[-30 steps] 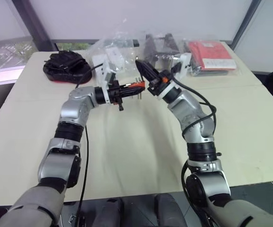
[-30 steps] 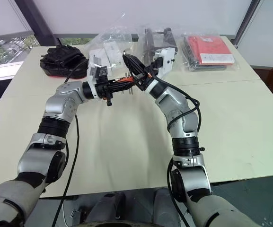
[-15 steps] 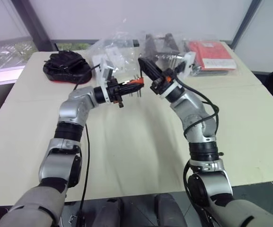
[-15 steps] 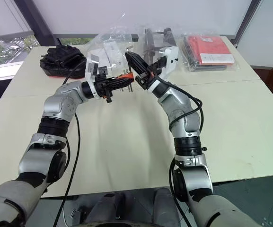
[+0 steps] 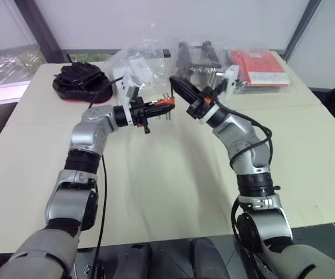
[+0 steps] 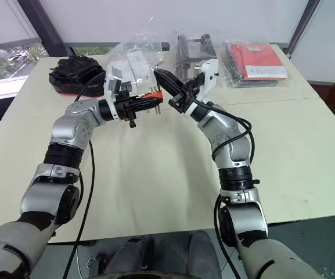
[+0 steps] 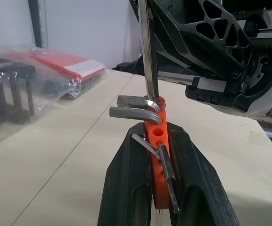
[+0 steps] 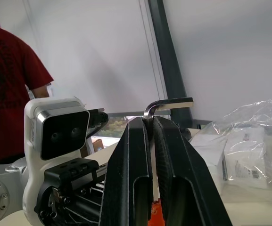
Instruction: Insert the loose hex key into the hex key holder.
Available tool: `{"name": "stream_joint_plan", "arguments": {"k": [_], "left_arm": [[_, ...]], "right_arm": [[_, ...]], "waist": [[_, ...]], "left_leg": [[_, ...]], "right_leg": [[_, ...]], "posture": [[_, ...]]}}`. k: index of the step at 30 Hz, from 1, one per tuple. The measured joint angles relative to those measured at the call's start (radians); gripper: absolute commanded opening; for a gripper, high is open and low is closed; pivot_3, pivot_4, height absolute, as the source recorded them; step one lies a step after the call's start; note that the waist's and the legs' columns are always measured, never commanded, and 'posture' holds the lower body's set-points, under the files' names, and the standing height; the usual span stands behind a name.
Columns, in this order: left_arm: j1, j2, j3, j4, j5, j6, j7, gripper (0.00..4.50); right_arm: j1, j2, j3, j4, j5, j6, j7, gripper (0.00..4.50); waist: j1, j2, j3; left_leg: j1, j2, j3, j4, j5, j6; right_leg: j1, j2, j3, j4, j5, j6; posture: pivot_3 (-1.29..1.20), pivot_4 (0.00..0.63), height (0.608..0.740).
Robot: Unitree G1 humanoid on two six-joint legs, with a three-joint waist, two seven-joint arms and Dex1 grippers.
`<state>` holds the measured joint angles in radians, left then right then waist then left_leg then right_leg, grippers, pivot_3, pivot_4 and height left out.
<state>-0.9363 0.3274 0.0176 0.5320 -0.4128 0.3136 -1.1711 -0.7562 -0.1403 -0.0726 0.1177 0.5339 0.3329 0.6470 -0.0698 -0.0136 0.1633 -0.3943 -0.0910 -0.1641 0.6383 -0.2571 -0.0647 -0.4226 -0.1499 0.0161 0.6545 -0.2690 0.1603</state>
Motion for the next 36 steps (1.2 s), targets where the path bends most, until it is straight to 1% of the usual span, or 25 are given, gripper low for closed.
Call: {"name": "stream_joint_plan", "arguments": {"k": [19,20,21,23,25,28,29,36], "left_arm": [[-0.005,-0.015,0.004,0.002,-0.003,0.011,0.022,0.0],[-0.005,-0.015,0.004,0.002,-0.003,0.011,0.022,0.0],[-0.005,-0.015,0.004,0.001,-0.003,0.009,0.022,0.0],[-0.005,-0.009,0.005,-0.006,-0.003,0.004,0.023,0.0],[-0.004,-0.004,0.005,-0.008,-0.001,-0.011,0.022,0.0],[-0.004,0.008,0.001,-0.025,0.011,-0.045,0.017,0.0],[-0.003,0.011,-0.001,-0.025,0.014,-0.059,0.014,0.0],[0.007,0.016,-0.003,-0.022,0.057,-0.122,0.021,0.0]], "right_arm": [[-0.004,-0.041,0.011,0.013,-0.005,-0.018,-0.011,0.05],[-0.005,-0.042,0.012,0.014,-0.007,-0.019,-0.011,0.57],[-0.005,-0.045,0.015,0.017,-0.014,-0.021,-0.011,0.75],[-0.005,-0.056,0.02,0.036,-0.022,-0.022,-0.011,1.56],[-0.004,-0.063,0.02,0.055,-0.035,-0.023,-0.011,2.58],[-0.005,-0.071,0.018,0.082,-0.049,-0.034,-0.014,4.24],[-0.007,-0.075,0.016,0.088,-0.054,-0.039,-0.019,4.43],[-0.028,-0.072,0.023,0.124,-0.06,-0.051,-0.024,4.43]], "waist": [[0.0,0.0,0.0],[0.0,0.0,0.0],[0.0,0.0,0.0],[0.0,0.0,0.0],[0.0,0.0,0.0],[0.0,0.0,0.0],[0.0,0.0,0.0],[0.0,0.0,0.0]], "left_leg": [[0.0,0.0,0.0,0.0,0.0,0.0],[0.0,0.0,0.0,0.0,0.0,0.0],[0.0,0.0,0.0,0.0,0.0,0.0],[0.0,0.0,0.0,0.0,0.0,0.0],[0.0,0.0,0.0,0.0,0.0,0.0],[0.0,0.0,0.0,0.0,0.0,0.0],[0.0,0.0,0.0,0.0,0.0,0.0],[0.0,0.0,0.0,0.0,0.0,0.0]], "right_leg": [[0.0,0.0,0.0,0.0,0.0,0.0],[0.0,0.0,0.0,0.0,0.0,0.0],[0.0,0.0,0.0,0.0,0.0,0.0],[0.0,0.0,0.0,0.0,0.0,0.0],[0.0,0.0,0.0,0.0,0.0,0.0],[0.0,0.0,0.0,0.0,0.0,0.0],[0.0,0.0,0.0,0.0,0.0,0.0],[0.0,0.0,0.0,0.0,0.0,0.0]], "posture": [[0.0,0.15,0.74],[0.0,0.15,0.74],[0.0,0.15,0.74],[0.0,0.15,0.74],[0.0,0.15,0.74],[0.0,0.15,0.74],[0.0,0.15,0.74],[0.0,0.15,0.74]]}}
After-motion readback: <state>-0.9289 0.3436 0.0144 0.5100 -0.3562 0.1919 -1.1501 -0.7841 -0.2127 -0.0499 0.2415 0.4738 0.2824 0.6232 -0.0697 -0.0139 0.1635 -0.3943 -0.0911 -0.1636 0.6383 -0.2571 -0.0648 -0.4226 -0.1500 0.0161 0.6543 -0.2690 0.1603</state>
